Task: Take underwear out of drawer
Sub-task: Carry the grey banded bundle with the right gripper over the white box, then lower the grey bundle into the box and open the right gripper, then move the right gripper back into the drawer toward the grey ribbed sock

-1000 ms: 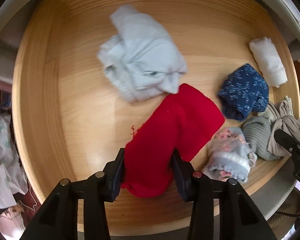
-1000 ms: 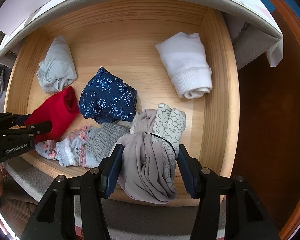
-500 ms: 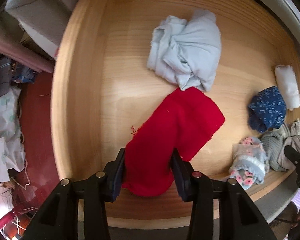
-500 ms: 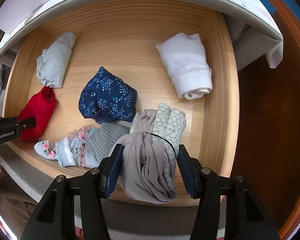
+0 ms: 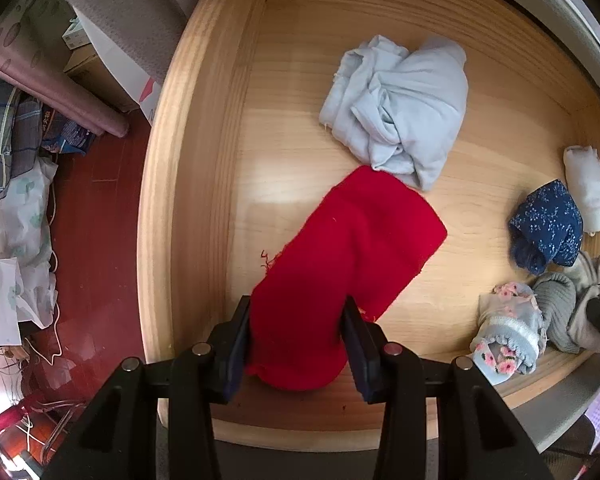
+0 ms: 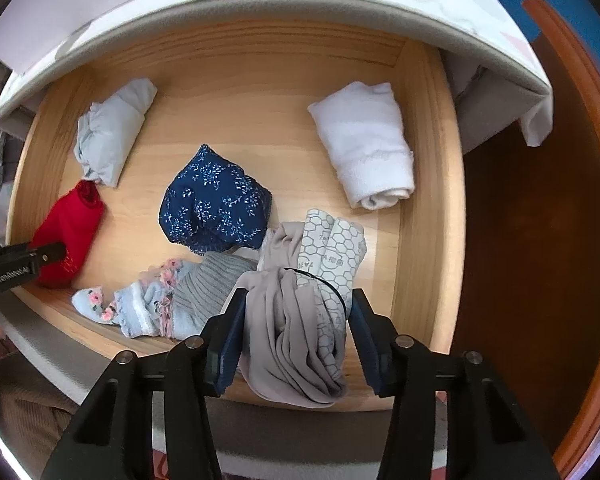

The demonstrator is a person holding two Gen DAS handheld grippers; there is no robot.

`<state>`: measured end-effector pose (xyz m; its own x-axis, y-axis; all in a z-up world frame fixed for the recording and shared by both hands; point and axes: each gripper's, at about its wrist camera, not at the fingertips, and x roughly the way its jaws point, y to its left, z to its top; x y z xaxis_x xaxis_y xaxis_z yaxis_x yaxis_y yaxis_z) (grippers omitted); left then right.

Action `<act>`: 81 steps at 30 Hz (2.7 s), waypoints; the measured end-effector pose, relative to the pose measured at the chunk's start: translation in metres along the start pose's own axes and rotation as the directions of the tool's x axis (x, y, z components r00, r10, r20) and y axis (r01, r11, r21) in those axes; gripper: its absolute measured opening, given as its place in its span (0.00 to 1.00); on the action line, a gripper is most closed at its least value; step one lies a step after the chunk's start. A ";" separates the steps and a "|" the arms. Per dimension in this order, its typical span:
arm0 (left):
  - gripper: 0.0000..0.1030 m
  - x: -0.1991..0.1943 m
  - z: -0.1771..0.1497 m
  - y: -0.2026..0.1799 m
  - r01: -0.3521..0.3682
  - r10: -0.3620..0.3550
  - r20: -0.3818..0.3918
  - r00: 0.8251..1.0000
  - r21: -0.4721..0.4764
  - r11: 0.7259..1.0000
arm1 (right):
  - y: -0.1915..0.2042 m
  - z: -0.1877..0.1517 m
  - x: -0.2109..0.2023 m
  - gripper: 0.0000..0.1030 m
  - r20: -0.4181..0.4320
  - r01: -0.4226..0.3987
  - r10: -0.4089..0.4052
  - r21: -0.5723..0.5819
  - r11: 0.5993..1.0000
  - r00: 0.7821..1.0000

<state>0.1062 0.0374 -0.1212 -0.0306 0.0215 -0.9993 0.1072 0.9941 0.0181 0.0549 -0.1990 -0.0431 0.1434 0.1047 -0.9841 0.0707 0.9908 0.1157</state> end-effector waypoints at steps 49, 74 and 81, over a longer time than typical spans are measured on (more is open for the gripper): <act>0.44 0.001 0.000 -0.017 -0.036 0.036 0.012 0.999 0.038 0.999 | 0.022 0.167 -0.165 0.65 0.263 -0.054 0.063 -0.041 0.998 0.963; 0.44 0.001 0.001 -0.014 -0.033 0.033 0.010 0.999 0.039 0.999 | 0.025 0.005 0.001 0.64 -0.180 -0.125 0.079 -0.266 0.956 0.981; 0.44 0.001 0.001 -0.014 -0.033 0.033 0.009 0.999 0.039 0.999 | 0.039 0.002 0.042 0.65 -0.226 -0.081 0.008 -0.318 0.945 0.974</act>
<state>0.1060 0.0234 -0.1229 -0.0177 0.0533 -0.9984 0.1466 0.9879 0.0502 0.0658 -0.1564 -0.0796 -0.0827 0.1292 -0.9882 -0.2591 0.9547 0.1465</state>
